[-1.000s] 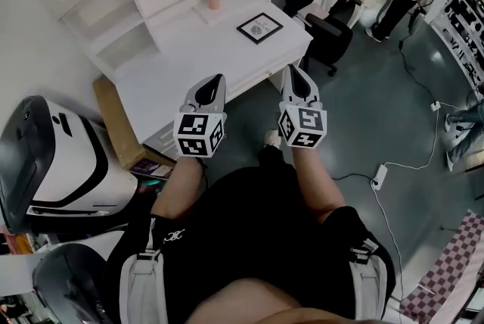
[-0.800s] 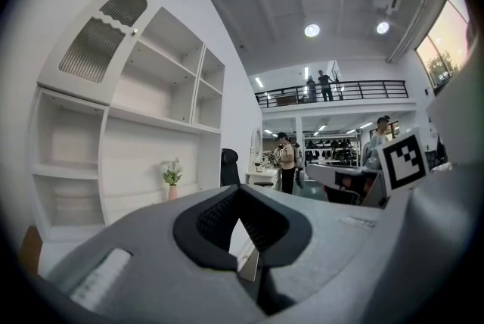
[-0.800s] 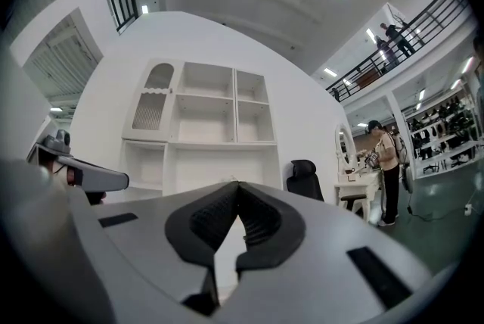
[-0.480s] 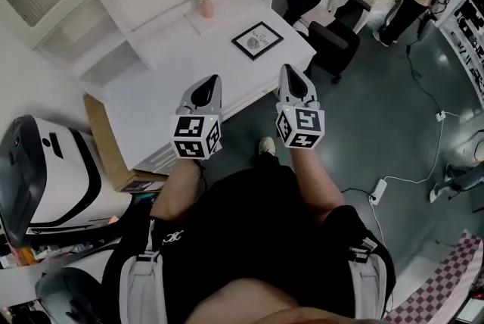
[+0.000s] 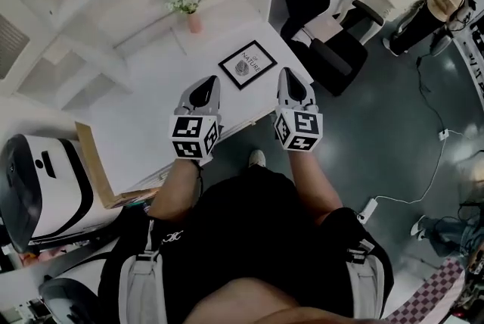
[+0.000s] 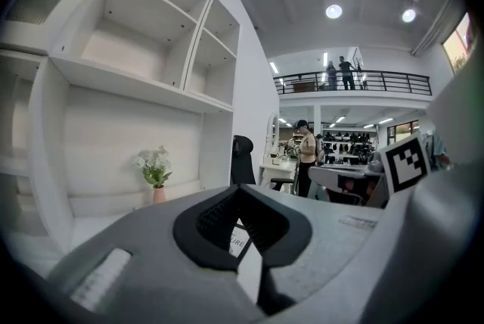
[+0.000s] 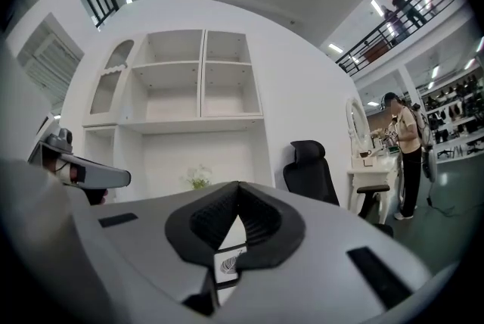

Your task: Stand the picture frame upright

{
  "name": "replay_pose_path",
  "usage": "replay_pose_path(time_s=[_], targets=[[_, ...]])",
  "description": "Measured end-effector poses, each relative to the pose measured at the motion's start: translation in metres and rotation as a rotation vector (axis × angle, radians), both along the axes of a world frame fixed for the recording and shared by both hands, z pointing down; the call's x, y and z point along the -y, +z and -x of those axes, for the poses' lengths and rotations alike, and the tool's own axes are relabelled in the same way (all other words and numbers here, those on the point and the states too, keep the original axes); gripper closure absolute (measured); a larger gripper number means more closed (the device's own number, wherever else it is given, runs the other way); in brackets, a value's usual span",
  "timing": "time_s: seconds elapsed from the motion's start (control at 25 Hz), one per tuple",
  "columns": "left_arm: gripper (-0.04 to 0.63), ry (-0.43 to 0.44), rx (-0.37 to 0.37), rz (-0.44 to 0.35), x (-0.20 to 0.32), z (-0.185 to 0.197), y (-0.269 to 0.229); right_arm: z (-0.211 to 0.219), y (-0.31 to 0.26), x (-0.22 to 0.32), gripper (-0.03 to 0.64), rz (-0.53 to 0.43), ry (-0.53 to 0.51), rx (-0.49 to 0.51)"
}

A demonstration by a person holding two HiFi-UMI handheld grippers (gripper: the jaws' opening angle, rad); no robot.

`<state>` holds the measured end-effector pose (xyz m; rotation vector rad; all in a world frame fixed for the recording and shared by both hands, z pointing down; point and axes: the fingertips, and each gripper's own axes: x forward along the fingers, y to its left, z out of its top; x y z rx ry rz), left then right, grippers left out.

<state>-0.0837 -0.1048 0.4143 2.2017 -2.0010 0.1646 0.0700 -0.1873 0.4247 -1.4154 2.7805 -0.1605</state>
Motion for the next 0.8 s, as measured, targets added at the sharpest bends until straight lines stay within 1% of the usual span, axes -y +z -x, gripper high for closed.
replay_pose_path(time_s=[0.2, 0.32, 0.44, 0.8], targets=[[0.578, -0.02, 0.041, 0.024, 0.054, 0.017, -0.008, 0.014, 0.0, 0.056, 0.615, 0.035, -0.013, -0.004], [0.579, -0.049, 0.042, 0.039, 0.074, 0.021, -0.006, 0.015, 0.003, 0.076, 0.615, 0.046, -0.041, -0.013], [0.58, -0.06, 0.043, 0.042, 0.087, 0.025, -0.007, 0.016, 0.002, 0.09, 0.617, 0.053, -0.051, -0.013], [0.578, -0.033, 0.056, 0.104, 0.119, 0.044, 0.007, 0.02, 0.014, 0.114, 0.615, 0.111, -0.022, -0.026]])
